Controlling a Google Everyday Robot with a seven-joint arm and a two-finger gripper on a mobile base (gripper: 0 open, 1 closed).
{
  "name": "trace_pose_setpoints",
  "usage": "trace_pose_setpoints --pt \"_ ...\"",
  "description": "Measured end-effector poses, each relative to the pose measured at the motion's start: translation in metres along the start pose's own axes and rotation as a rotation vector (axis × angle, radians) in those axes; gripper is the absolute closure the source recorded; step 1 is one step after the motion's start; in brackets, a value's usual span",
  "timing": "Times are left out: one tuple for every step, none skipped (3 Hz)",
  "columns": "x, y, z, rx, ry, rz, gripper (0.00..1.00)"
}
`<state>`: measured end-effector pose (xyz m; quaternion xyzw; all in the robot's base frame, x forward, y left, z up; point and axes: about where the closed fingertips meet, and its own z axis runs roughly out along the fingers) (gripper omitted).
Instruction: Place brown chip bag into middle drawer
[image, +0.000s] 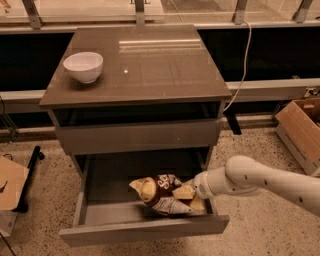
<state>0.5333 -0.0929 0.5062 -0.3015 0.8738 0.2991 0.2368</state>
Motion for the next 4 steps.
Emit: trace_pose_setpoints --pt "-0.0033 0.0028 0.0000 -0.003 0.001 -0.014 0.50" --pt "-0.0027 0.0038 0.0017 -0.006 0.002 -0.014 0.28" --pt "-0.0024 0.0054 0.0038 -0.010 0.005 -0.015 0.00" --pt "-0.0024 0.0055 0.0040 -0.010 0.005 -0.015 0.00"
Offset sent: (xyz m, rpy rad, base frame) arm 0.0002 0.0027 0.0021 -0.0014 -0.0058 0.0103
